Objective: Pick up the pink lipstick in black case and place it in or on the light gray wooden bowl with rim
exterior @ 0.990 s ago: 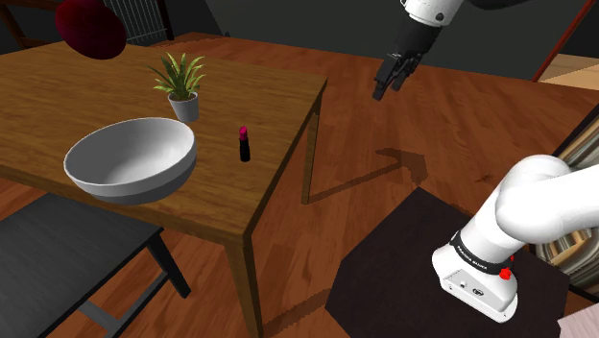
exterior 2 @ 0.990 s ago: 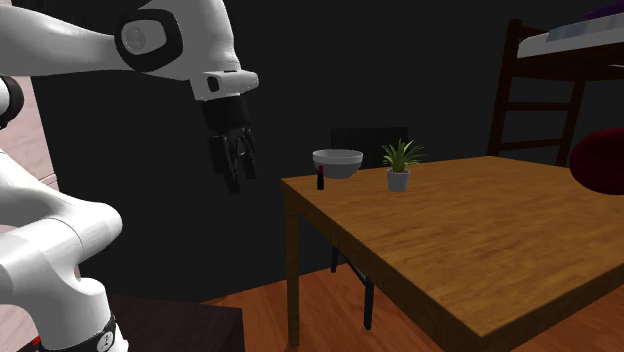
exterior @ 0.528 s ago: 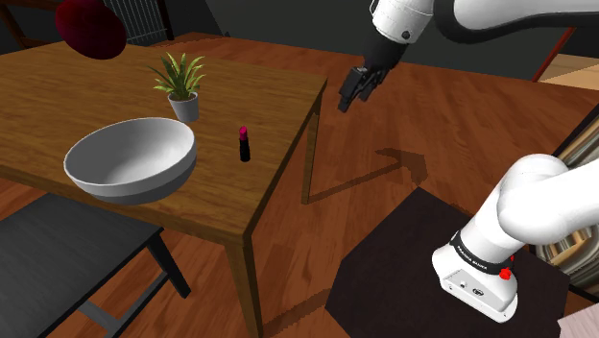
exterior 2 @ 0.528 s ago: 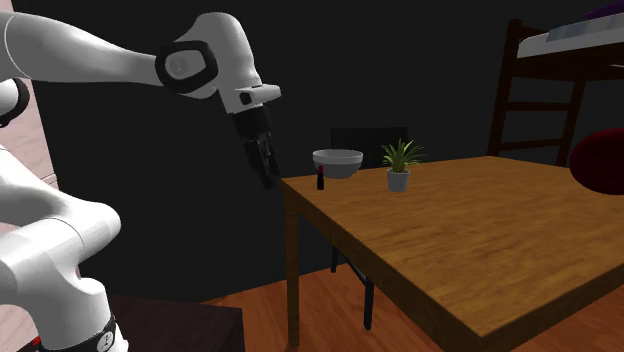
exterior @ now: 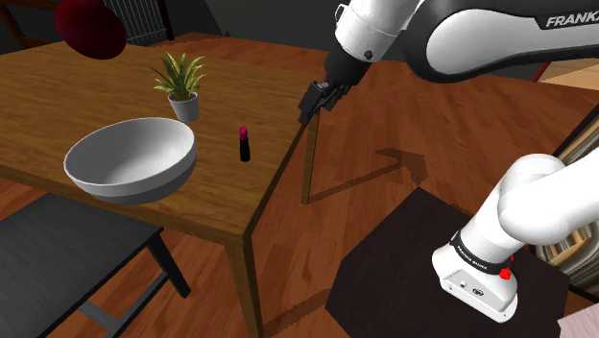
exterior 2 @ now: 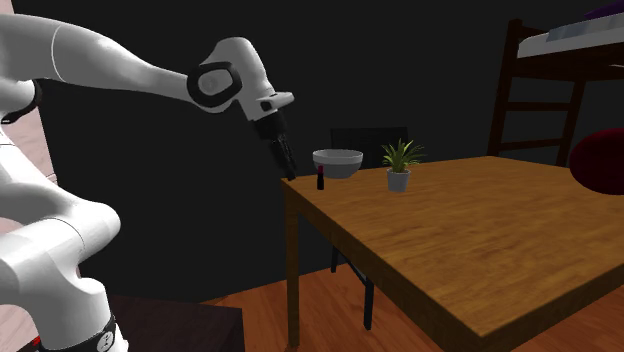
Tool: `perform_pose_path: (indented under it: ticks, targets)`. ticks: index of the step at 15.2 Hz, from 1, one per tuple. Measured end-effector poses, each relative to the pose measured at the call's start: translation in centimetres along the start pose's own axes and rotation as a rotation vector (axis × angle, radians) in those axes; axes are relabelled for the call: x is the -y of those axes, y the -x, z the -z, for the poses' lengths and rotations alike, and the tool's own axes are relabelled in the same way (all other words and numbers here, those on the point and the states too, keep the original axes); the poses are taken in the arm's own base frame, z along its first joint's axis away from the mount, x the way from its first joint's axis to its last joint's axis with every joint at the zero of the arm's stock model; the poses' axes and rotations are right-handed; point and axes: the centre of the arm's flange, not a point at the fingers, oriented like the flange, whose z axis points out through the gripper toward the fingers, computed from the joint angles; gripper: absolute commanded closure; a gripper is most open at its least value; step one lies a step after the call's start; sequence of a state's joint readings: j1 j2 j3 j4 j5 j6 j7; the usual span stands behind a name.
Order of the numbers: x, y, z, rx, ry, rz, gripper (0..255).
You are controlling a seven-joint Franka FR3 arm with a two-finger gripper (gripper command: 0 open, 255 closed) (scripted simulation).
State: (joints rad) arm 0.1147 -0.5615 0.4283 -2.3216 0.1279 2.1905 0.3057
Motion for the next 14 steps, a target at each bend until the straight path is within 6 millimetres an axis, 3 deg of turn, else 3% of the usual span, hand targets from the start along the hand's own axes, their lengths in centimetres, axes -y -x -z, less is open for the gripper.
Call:
perform_pose_path:
  ticks: [10, 14]
  targets:
    - [11.9, -1.7, -4.0, -0.145, -0.019, 0.074, 0]
    - [13.1, -2.0, -5.2, -0.161, -0.023, 0.081, 0]
